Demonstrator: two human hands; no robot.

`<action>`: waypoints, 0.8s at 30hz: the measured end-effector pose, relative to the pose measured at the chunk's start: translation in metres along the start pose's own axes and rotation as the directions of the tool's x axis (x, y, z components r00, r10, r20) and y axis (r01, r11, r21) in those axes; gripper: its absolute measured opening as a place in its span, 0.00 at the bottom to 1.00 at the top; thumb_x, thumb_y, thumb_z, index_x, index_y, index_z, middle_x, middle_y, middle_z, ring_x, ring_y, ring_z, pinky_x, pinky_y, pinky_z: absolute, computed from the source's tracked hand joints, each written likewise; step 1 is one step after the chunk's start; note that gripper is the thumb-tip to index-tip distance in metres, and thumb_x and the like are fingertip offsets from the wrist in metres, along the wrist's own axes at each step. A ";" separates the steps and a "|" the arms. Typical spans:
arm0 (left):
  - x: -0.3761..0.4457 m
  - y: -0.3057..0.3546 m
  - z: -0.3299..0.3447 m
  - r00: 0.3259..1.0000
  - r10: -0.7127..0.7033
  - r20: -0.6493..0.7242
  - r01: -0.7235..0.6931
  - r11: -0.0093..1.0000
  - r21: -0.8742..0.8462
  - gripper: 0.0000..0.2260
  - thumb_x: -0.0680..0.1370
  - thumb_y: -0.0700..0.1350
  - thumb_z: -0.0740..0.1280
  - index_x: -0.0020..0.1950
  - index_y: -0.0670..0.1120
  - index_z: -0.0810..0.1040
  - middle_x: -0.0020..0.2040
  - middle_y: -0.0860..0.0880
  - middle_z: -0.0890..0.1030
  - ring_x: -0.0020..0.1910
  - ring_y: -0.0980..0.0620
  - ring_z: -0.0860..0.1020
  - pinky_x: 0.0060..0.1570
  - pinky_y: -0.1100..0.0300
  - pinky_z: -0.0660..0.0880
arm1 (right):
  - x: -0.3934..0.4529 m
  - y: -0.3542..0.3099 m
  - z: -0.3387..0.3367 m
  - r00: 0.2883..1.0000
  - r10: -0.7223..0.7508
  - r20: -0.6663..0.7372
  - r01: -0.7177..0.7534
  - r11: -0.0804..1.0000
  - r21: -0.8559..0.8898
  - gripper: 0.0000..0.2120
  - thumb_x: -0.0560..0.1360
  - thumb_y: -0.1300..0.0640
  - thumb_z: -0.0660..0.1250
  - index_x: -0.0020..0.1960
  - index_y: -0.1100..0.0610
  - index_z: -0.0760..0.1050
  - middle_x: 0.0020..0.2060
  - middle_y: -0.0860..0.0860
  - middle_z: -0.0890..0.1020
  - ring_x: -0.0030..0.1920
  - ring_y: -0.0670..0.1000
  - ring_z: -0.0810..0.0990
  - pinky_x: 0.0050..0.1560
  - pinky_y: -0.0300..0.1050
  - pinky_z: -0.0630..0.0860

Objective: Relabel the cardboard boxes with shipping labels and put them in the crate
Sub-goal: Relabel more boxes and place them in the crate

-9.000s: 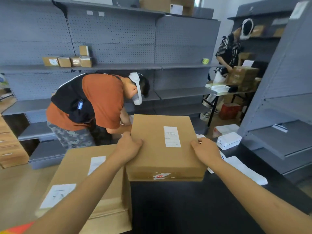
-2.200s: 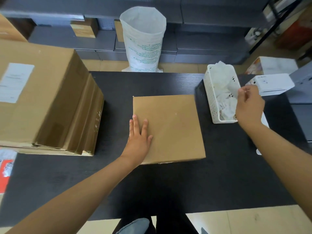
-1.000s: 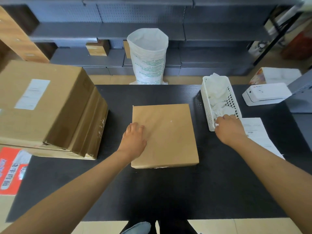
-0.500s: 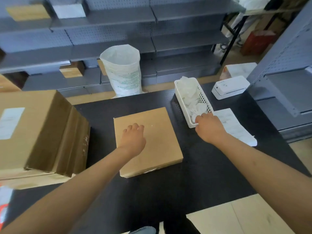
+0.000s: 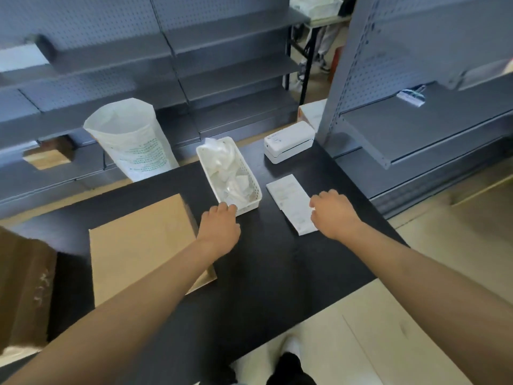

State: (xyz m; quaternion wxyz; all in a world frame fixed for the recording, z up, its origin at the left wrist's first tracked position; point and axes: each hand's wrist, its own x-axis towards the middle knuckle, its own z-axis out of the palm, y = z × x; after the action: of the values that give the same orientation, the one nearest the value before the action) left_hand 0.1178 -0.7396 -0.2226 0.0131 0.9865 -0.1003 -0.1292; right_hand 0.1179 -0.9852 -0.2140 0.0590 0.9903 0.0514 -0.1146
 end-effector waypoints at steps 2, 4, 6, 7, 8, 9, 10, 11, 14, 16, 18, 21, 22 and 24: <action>0.008 0.029 -0.002 1.000 0.026 -0.009 -0.026 1.000 0.011 0.17 0.80 0.48 0.58 0.68 0.44 0.67 0.63 0.43 0.72 0.61 0.43 0.72 0.59 0.51 0.69 | -0.003 0.026 0.002 1.000 0.011 -0.003 -0.011 1.000 0.014 0.14 0.79 0.57 0.57 0.63 0.58 0.71 0.58 0.56 0.76 0.59 0.56 0.71 0.55 0.48 0.69; 0.016 0.050 -0.003 0.999 0.049 -0.008 -0.049 0.999 0.015 0.18 0.80 0.48 0.58 0.68 0.43 0.67 0.63 0.43 0.72 0.61 0.43 0.72 0.58 0.51 0.69 | -0.002 0.044 0.003 1.000 0.013 0.000 -0.013 1.000 0.020 0.14 0.79 0.57 0.57 0.62 0.58 0.70 0.58 0.56 0.75 0.59 0.57 0.71 0.55 0.49 0.69; 0.023 0.066 -0.002 0.998 0.059 0.011 -0.059 0.998 0.007 0.18 0.80 0.48 0.58 0.69 0.43 0.66 0.64 0.43 0.72 0.62 0.43 0.72 0.60 0.51 0.69 | 0.002 0.056 0.006 1.000 0.007 0.009 -0.007 1.000 0.025 0.14 0.79 0.57 0.57 0.62 0.58 0.71 0.58 0.56 0.75 0.59 0.57 0.71 0.56 0.49 0.69; 0.027 0.071 -0.001 0.998 0.063 0.020 -0.063 0.998 0.002 0.19 0.80 0.48 0.58 0.70 0.43 0.66 0.65 0.43 0.71 0.62 0.43 0.71 0.61 0.51 0.68 | 0.006 0.060 0.008 1.000 0.001 0.012 -0.002 1.000 0.029 0.14 0.79 0.57 0.57 0.62 0.58 0.71 0.58 0.56 0.75 0.59 0.57 0.71 0.56 0.49 0.69; 0.032 0.075 0.001 0.998 0.065 0.027 -0.064 0.998 -0.004 0.19 0.80 0.47 0.58 0.70 0.43 0.65 0.65 0.43 0.71 0.63 0.43 0.71 0.62 0.51 0.68 | 0.010 0.064 0.011 1.000 -0.003 0.016 0.003 0.999 0.036 0.14 0.79 0.57 0.57 0.62 0.58 0.71 0.58 0.56 0.75 0.59 0.57 0.71 0.56 0.49 0.69; 0.037 0.078 0.003 0.997 0.067 0.033 -0.066 0.998 -0.012 0.19 0.80 0.47 0.58 0.71 0.43 0.65 0.66 0.43 0.70 0.64 0.43 0.70 0.62 0.51 0.67 | 0.016 0.066 0.013 1.000 -0.006 0.023 0.005 0.999 0.046 0.14 0.79 0.57 0.57 0.63 0.58 0.71 0.58 0.56 0.75 0.59 0.56 0.71 0.56 0.49 0.69; 0.043 0.081 0.005 0.997 0.073 0.037 -0.072 0.997 -0.018 0.19 0.80 0.47 0.58 0.71 0.43 0.65 0.66 0.42 0.70 0.64 0.43 0.70 0.63 0.51 0.67 | 0.022 0.069 0.015 1.000 -0.009 0.029 0.007 0.998 0.057 0.14 0.79 0.57 0.57 0.63 0.58 0.71 0.58 0.56 0.76 0.59 0.56 0.71 0.56 0.49 0.69; 0.049 0.083 0.008 0.996 0.085 0.038 -0.084 0.996 -0.024 0.20 0.80 0.47 0.58 0.71 0.43 0.65 0.67 0.42 0.70 0.65 0.43 0.69 0.63 0.51 0.67 | 0.028 0.070 0.017 0.999 -0.011 0.034 0.008 0.998 0.065 0.14 0.79 0.57 0.57 0.63 0.58 0.71 0.58 0.55 0.76 0.59 0.56 0.71 0.56 0.48 0.69; 0.068 0.088 0.016 0.990 0.125 0.067 -0.122 0.991 -0.048 0.19 0.80 0.47 0.58 0.70 0.43 0.65 0.65 0.43 0.71 0.64 0.44 0.70 0.63 0.51 0.68 | 0.045 0.075 0.023 0.997 -0.009 0.077 0.003 0.997 0.078 0.14 0.79 0.57 0.56 0.63 0.58 0.71 0.58 0.55 0.76 0.59 0.56 0.71 0.56 0.48 0.69; 0.081 0.091 0.021 0.986 0.148 0.075 -0.146 0.989 -0.038 0.19 0.80 0.47 0.58 0.70 0.44 0.66 0.64 0.44 0.71 0.62 0.44 0.71 0.62 0.52 0.68 | 0.057 0.078 0.027 0.994 -0.016 0.109 0.006 0.996 0.087 0.15 0.79 0.56 0.56 0.63 0.58 0.71 0.59 0.56 0.76 0.60 0.57 0.71 0.58 0.49 0.69; 0.094 0.094 0.026 0.983 0.157 0.092 -0.154 0.987 -0.037 0.18 0.80 0.47 0.58 0.69 0.44 0.66 0.63 0.44 0.72 0.61 0.45 0.71 0.61 0.52 0.69 | 0.070 0.082 0.030 0.990 -0.024 0.137 0.011 0.995 0.098 0.15 0.79 0.56 0.56 0.64 0.58 0.71 0.60 0.56 0.76 0.60 0.57 0.71 0.59 0.50 0.70; 0.111 0.101 0.031 0.981 0.159 0.109 -0.153 0.986 -0.063 0.18 0.79 0.46 0.58 0.68 0.43 0.67 0.63 0.43 0.72 0.60 0.44 0.72 0.60 0.52 0.69 | 0.087 0.086 0.034 0.987 -0.031 0.155 0.011 0.992 0.127 0.15 0.79 0.56 0.57 0.63 0.58 0.71 0.60 0.56 0.76 0.60 0.56 0.71 0.59 0.50 0.70; 0.115 0.103 0.032 0.981 0.154 0.118 -0.146 0.986 -0.078 0.18 0.79 0.46 0.58 0.69 0.44 0.66 0.63 0.43 0.72 0.60 0.44 0.71 0.60 0.52 0.69 | 0.092 0.087 0.036 0.985 -0.038 0.167 0.015 0.991 0.133 0.15 0.79 0.56 0.57 0.63 0.58 0.71 0.59 0.55 0.76 0.59 0.56 0.71 0.59 0.50 0.71; 0.123 0.109 0.036 0.982 0.139 0.129 -0.127 0.987 -0.098 0.19 0.80 0.46 0.58 0.70 0.44 0.66 0.65 0.44 0.71 0.60 0.44 0.71 0.60 0.52 0.69 | 0.101 0.087 0.041 0.979 -0.071 0.189 0.044 0.989 0.143 0.14 0.79 0.56 0.57 0.63 0.57 0.71 0.58 0.55 0.76 0.58 0.55 0.72 0.58 0.49 0.71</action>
State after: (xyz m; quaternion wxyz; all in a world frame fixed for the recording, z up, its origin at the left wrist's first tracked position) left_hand 0.2043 -0.8714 -0.2826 0.0590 0.9649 -0.1610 -0.1990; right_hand 0.2164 -1.0680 -0.2679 -0.0084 0.9742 0.0662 -0.2154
